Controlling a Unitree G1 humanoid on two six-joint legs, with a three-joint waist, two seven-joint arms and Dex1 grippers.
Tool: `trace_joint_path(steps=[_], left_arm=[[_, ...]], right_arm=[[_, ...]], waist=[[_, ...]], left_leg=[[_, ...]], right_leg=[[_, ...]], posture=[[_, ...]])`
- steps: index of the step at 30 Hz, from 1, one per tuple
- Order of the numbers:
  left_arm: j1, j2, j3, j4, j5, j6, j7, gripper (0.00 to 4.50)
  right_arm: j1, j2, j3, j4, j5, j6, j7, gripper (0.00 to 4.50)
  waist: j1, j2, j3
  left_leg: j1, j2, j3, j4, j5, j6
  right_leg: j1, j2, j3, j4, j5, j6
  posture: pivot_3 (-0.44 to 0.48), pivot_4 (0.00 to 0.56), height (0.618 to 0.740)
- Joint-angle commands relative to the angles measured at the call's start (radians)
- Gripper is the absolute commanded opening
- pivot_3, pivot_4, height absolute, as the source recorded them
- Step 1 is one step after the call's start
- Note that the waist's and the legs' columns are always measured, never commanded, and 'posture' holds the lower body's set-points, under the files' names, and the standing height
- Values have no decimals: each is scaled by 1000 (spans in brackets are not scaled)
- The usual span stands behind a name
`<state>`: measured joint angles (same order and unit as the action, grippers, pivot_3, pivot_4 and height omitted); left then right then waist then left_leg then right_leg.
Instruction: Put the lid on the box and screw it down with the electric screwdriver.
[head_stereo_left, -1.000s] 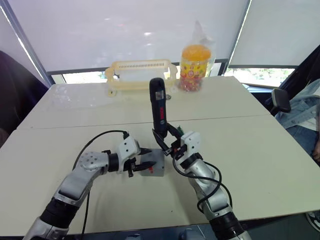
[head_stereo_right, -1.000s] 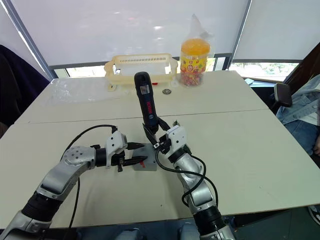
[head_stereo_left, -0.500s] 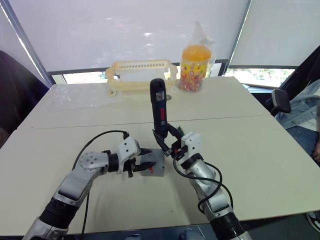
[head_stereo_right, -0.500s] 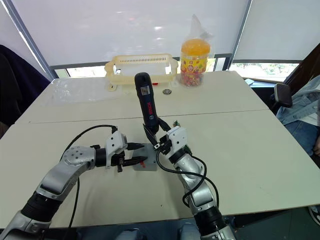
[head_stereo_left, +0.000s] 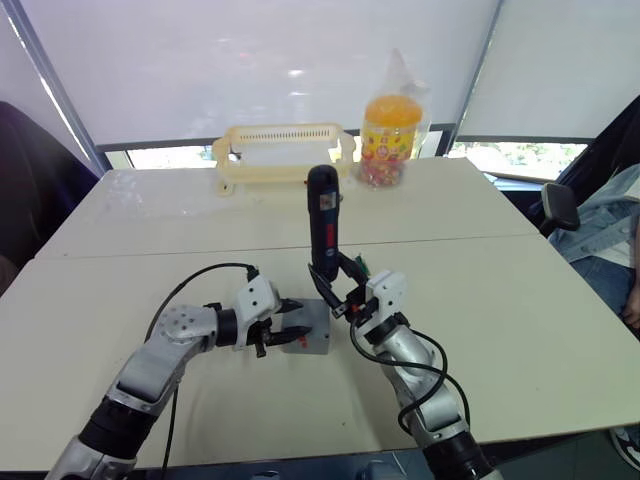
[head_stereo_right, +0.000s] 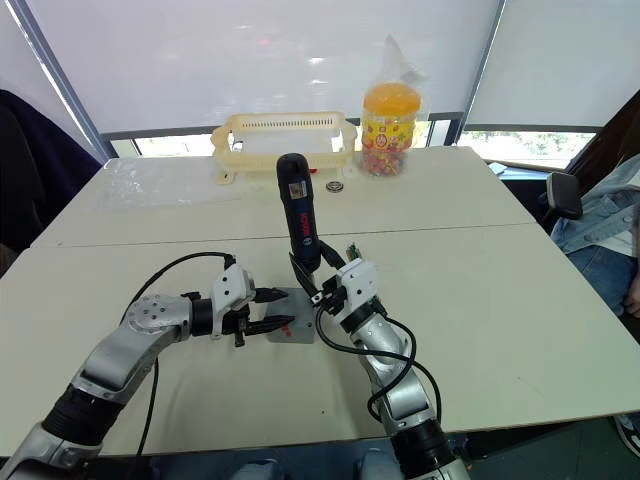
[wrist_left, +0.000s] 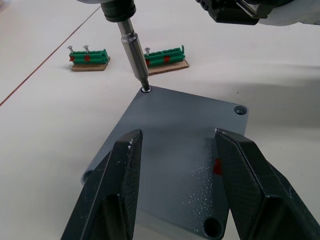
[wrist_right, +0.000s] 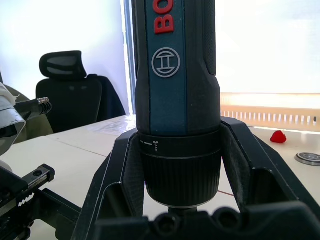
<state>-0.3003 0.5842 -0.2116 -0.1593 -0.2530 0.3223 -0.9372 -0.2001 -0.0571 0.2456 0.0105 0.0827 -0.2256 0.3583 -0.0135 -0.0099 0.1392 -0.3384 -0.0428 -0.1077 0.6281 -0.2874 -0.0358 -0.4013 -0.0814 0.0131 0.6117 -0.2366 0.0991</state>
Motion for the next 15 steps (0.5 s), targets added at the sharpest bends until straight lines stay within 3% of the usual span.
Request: trace_joint_path(steps=[1,7,15], left_arm=[[24,18,-26,31,35,27,-5,2318],[28,19,-24,28,35,28,-3,2318],[22,1,-37,47,40,14,0,2318]], right_arm=[[61,-24,-1,160,-34,71,-4,1783],[58,-25,-1,163,-38,63,-6,1783],[26,-23,-38,-23,4,153,-31,1783]], waist=[[0,0,0],[0,0,0],[3,3,7]], left_leg=[[0,0,0,0,0,0],[0,0,-1,0,0,0],[-3,0,-1,0,0,-1]], right_leg=[[0,0,0,0,0,0],[0,-1,0,0,0,0],[-2,-2,0,-1,0,0]], posture=[[0,150,740],[0,150,740],[0,150,740]])
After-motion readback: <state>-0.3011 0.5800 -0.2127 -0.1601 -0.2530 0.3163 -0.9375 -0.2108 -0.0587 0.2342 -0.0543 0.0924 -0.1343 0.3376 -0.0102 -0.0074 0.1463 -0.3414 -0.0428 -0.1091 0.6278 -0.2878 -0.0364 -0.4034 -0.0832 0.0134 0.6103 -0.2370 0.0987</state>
